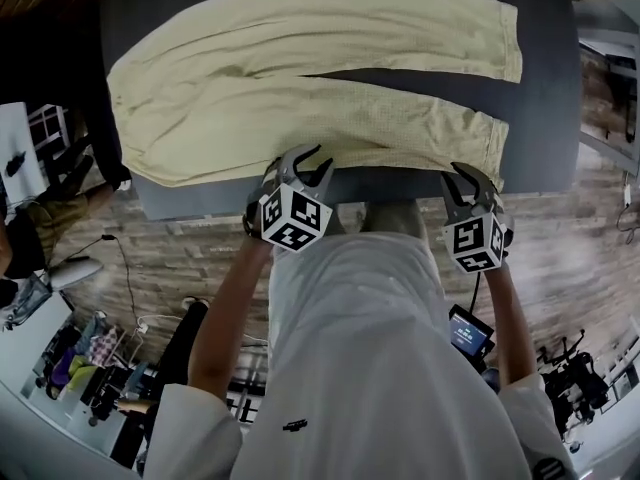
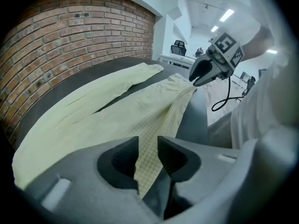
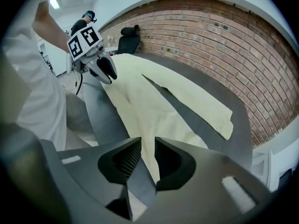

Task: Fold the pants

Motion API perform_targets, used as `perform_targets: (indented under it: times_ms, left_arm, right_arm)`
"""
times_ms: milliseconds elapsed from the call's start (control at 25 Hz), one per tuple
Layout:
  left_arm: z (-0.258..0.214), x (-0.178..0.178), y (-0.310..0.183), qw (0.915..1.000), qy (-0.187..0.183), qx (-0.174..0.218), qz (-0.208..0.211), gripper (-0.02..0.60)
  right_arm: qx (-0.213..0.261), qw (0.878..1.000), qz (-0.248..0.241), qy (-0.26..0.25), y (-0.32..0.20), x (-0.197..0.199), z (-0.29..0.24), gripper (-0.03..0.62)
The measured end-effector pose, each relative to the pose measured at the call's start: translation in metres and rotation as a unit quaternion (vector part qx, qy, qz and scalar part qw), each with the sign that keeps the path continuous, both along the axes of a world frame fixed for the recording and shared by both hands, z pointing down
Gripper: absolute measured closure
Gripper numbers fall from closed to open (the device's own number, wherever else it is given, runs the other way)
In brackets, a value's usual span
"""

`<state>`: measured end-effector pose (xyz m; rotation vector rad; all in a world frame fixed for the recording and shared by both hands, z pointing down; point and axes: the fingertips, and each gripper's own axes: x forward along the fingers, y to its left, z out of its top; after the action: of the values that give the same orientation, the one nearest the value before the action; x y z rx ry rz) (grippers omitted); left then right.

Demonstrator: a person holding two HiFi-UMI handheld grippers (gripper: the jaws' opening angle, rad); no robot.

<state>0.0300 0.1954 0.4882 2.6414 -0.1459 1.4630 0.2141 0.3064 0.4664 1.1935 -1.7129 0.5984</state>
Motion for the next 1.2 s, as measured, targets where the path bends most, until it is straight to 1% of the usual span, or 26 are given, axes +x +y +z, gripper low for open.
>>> perform_targets:
  times_ms: [160,280,320,360,400,480,600,720,840,920,1000,1080,1120,1160,1200]
  left_arm:
    - [0.014,-0.006,-0.002,0.9997,-0.019,-0.005,0.012,0.459]
    - [0.024,-0.014,0.000,0.9990,-0.038,-0.009,0.021,0.459]
    - [0.027,-0.015,0.001,0.9987,-0.043,-0.012,0.024,0.459]
    - [0.028,-0.015,0.003,0.9985,-0.046,-0.016,0.026,0.460]
    - [0.029,-0.014,0.005,0.9983,-0.047,-0.019,0.028,0.460]
    - [0.028,-0.013,0.009,0.9983,-0.047,-0.020,0.029,0.460]
    - [0.023,-0.012,0.009,0.9987,-0.041,-0.017,0.024,0.460]
    - [0.019,-0.011,0.009,0.9991,-0.034,-0.010,0.025,0.459]
    - [0.015,-0.013,0.009,0.9991,-0.030,-0.004,0.032,0.459]
    - [0.011,-0.013,0.009,0.9990,-0.025,-0.001,0.038,0.439]
    - [0.010,-0.015,0.010,0.9986,-0.027,-0.003,0.045,0.434]
    - [0.013,-0.018,0.011,0.9982,-0.034,-0.010,0.048,0.439]
    - [0.014,-0.019,0.011,0.9981,-0.037,-0.013,0.047,0.475]
    - [0.014,-0.021,0.011,0.9981,-0.038,-0.016,0.045,0.534]
    - [0.012,-0.022,0.012,0.9981,-0.038,-0.020,0.044,0.568]
  right_arm:
    - [-0.029,0.999,0.002,0.030,0.012,0.014,0.019,0.497]
    - [-0.043,0.998,-0.012,0.050,0.015,0.018,0.032,0.499]
    - [-0.041,0.997,-0.016,0.056,0.014,0.020,0.033,0.511]
    - [-0.036,0.997,-0.017,0.061,0.013,0.021,0.032,0.560]
    - [-0.030,0.997,-0.015,0.064,0.012,0.022,0.029,0.583]
    - [-0.014,0.998,-0.005,0.063,0.012,0.024,0.018,0.583]
    - [0.024,0.998,0.005,0.063,0.009,0.026,-0.008,0.583]
    - [0.054,0.996,-0.008,0.068,0.009,0.024,-0.031,0.583]
    - [0.061,0.995,-0.031,0.070,0.014,0.016,-0.044,0.583]
    - [0.061,0.994,-0.044,0.073,0.017,0.012,-0.048,0.583]
    - [0.064,0.994,-0.044,0.075,0.018,0.012,-0.049,0.583]
    - [0.067,0.995,-0.034,0.073,0.018,0.014,-0.049,0.583]
    - [0.068,0.995,-0.028,0.071,0.017,0.015,-0.049,0.583]
    - [0.069,0.995,-0.023,0.070,0.016,0.016,-0.049,0.583]
    - [0.071,0.995,-0.018,0.069,0.014,0.016,-0.050,0.583]
